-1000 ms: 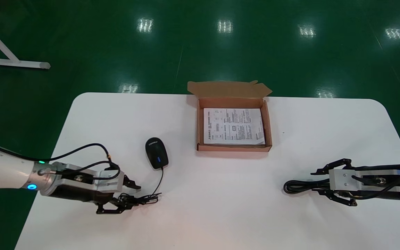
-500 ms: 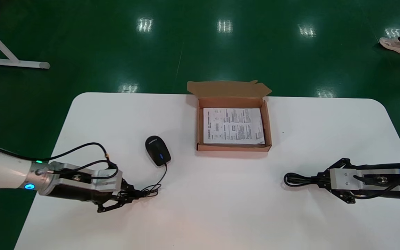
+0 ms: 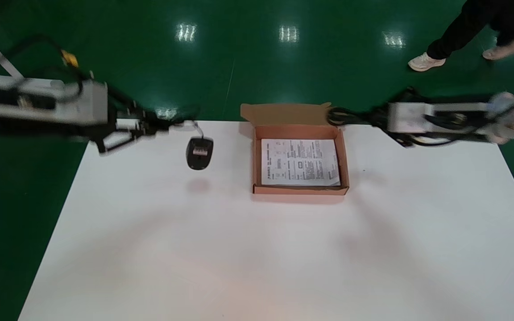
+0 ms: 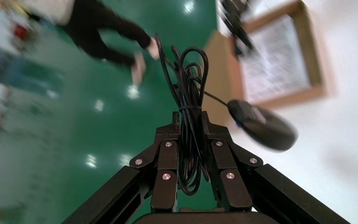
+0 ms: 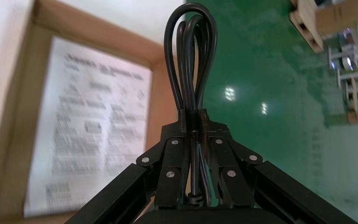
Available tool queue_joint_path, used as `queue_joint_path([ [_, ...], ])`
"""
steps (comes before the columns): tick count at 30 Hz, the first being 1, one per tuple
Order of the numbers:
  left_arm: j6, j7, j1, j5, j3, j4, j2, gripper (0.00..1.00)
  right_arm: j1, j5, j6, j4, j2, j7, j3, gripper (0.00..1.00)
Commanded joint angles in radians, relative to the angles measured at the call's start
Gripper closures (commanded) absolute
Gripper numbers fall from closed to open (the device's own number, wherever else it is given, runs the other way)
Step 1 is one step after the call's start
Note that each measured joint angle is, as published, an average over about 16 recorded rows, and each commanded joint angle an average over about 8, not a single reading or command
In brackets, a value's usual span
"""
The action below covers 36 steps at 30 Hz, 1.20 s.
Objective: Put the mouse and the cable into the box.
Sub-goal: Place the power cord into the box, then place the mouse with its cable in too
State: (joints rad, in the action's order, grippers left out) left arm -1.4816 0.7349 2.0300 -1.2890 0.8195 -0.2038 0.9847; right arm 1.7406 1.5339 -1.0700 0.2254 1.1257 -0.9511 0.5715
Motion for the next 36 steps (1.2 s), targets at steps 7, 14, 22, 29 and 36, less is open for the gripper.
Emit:
queue_joint_path([
  [7, -0.010, 0.016, 0.063, 0.027, -0.019, -0.034, 0.038, 1.00, -0.040, 0.013, 0.046, 0.010, 0.086, -0.051, 0.013, 1.00],
  [14, -0.009, 0.041, 0.052, 0.047, -0.031, -0.013, 0.066, 1.00, -0.065, 0.023, 0.074, -0.031, 0.111, -0.109, 0.020, 1.00],
  [22, -0.014, 0.062, 0.040, 0.057, -0.036, 0.017, 0.079, 1.00, -0.071, 0.034, 0.080, -0.096, 0.139, -0.158, 0.028, 0.42],
  [29, -0.016, 0.073, 0.032, 0.057, -0.035, 0.042, 0.097, 1.00, -0.058, 0.033, 0.079, -0.137, 0.152, -0.185, 0.028, 0.00],
  [36, -0.019, 0.089, 0.017, 0.060, -0.035, 0.073, 0.119, 1.00, -0.046, 0.024, 0.081, -0.164, 0.154, -0.202, 0.021, 0.00],
])
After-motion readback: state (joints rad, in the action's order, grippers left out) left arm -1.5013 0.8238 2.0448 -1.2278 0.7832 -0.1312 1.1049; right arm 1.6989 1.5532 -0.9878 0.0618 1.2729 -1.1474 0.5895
